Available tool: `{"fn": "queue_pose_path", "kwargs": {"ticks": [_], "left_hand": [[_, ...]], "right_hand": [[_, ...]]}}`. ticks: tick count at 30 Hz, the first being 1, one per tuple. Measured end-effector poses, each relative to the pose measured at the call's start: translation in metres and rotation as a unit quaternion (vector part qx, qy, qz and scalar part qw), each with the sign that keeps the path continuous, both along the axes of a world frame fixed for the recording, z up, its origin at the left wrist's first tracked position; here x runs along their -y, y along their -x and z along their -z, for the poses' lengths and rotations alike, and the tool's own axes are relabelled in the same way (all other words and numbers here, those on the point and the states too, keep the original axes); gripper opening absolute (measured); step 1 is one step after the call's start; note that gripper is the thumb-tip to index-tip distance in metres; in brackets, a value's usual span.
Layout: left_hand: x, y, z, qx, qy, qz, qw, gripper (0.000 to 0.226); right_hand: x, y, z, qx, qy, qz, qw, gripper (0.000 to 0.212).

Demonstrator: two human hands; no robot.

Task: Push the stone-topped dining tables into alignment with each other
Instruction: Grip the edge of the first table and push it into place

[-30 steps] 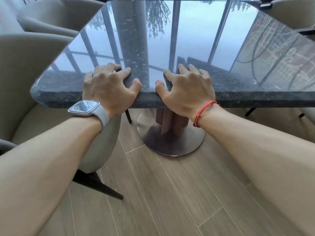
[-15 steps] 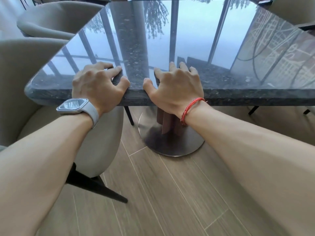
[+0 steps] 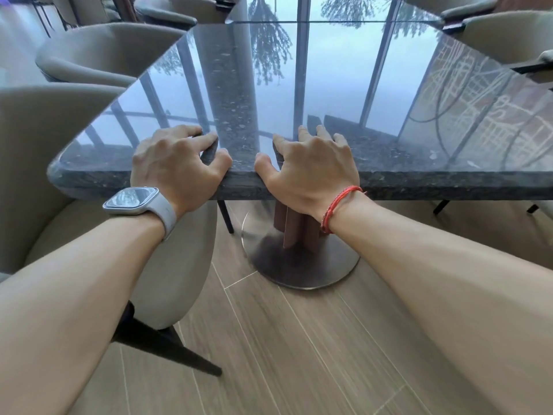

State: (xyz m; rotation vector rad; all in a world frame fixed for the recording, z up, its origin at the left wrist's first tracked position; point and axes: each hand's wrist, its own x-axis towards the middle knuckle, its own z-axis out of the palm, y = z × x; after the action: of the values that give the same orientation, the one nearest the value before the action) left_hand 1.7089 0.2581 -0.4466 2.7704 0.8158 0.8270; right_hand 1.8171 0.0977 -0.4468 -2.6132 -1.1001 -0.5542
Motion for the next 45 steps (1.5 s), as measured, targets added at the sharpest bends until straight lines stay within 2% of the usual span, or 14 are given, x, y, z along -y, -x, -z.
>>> {"fn": "queue_pose_path", "kwargs": {"ticks": [10, 15, 17, 20, 24, 28, 33, 39, 45], "left_hand": [[-0.002, 0.003, 0.0, -0.002, -0.003, 0.002, 1.0, 0.056], [-0.002, 0.001, -0.006, -0.053, 0.011, 0.014, 0.998, 0.061], [0.003, 0.004, -0.011, -0.066, 0.017, 0.014, 0.998, 0.06], [0.031, -0.003, -0.016, -0.058, 0.025, 0.01, 0.998, 0.061], [0.089, -0.037, -0.023, -0.051, 0.024, 0.068, 0.996, 0.074], [0.143, -0.071, -0.024, -0.047, 0.025, 0.112, 0.992, 0.069], [0.182, -0.103, -0.023, -0.068, 0.024, 0.131, 0.989, 0.073], [0.211, -0.129, -0.001, -0.122, -0.042, 0.118, 0.985, 0.072], [0.214, -0.135, 0.011, -0.06, -0.105, 0.088, 0.989, 0.065]], "right_hand": [[-0.002, 0.0, 0.004, 0.006, 0.01, 0.018, 1.0, 0.058], [0.007, 0.001, -0.003, -0.062, 0.0, -0.013, 0.998, 0.055], [0.022, 0.001, -0.008, -0.062, -0.011, -0.021, 0.998, 0.051], [0.053, -0.008, -0.012, -0.049, -0.004, 0.008, 0.999, 0.053], [0.096, -0.024, -0.019, -0.025, 0.0, 0.051, 0.998, 0.059], [0.147, -0.049, -0.022, -0.023, -0.005, 0.095, 0.995, 0.063], [0.201, -0.083, -0.024, -0.031, -0.032, 0.14, 0.989, 0.06], [0.215, -0.108, -0.011, -0.026, -0.047, 0.155, 0.987, 0.059], [0.208, -0.117, 0.007, 0.008, -0.082, 0.133, 0.988, 0.058]]}}
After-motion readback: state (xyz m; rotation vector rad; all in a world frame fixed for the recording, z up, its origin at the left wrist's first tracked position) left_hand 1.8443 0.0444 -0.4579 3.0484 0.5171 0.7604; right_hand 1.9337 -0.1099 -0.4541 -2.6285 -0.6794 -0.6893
